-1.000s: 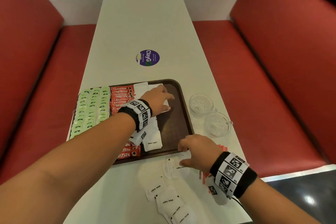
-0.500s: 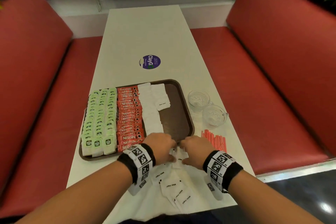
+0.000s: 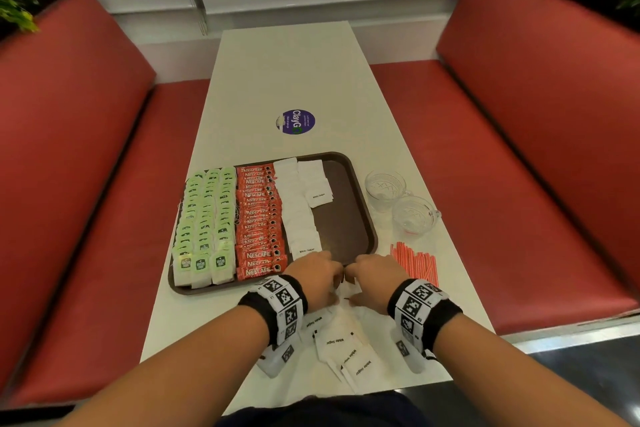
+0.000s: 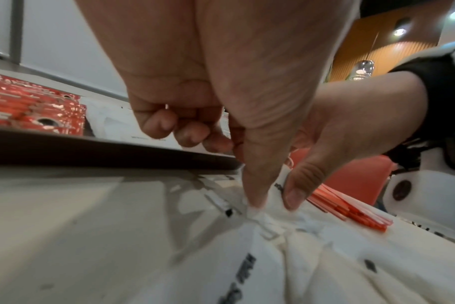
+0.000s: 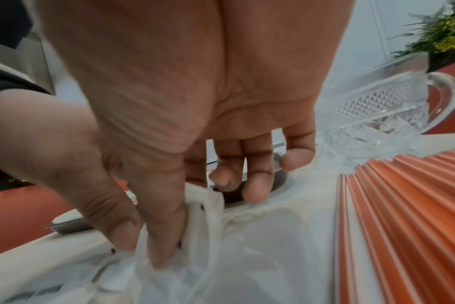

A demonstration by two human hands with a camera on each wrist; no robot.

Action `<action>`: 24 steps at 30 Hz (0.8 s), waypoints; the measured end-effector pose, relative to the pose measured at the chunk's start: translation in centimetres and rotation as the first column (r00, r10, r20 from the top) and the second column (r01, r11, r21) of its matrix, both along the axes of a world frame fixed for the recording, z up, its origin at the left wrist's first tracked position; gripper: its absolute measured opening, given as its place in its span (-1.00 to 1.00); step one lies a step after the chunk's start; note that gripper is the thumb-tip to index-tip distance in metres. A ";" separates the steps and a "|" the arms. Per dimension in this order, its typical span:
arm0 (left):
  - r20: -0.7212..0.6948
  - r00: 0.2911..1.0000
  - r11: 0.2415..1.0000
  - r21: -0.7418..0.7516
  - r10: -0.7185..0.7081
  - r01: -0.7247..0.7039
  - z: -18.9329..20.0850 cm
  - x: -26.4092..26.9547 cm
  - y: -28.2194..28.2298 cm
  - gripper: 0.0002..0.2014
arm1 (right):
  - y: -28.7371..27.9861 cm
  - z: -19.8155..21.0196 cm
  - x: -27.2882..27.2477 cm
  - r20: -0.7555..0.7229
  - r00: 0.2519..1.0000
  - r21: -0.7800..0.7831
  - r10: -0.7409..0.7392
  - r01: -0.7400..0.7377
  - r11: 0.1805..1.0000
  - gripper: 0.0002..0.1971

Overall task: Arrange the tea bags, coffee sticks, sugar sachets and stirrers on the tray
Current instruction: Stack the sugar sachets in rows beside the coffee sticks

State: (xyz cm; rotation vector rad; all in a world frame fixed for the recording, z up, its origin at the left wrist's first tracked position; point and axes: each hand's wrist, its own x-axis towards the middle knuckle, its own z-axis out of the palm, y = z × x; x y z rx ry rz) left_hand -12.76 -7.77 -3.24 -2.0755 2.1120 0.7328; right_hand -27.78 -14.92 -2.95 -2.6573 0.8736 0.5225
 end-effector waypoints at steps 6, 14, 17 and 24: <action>-0.082 0.996 0.999 -0.038 0.022 -0.026 0.2 0.7 0.3 -0.76 | -0.1 0.5 0.3 0.061 0.997 0.107 -0.046 0.039 0.993 -0.71; -0.305 0.949 0.969 -0.197 0.081 -0.146 2.0 2.5 0.0 -0.84 | -1.1 1.8 0.7 0.267 0.936 0.303 -0.232 0.147 0.942 -0.72; -0.431 0.896 0.933 -0.270 0.104 -0.238 3.2 3.3 -0.2 -0.82 | -1.6 2.3 1.4 0.337 0.893 0.403 -0.297 0.148 0.903 -0.80; -0.568 0.790 0.893 -0.197 0.232 -0.404 2.7 5.5 -1.1 -0.79 | -3.5 3.4 3.2 0.450 0.744 0.458 -0.494 0.283 0.843 -0.63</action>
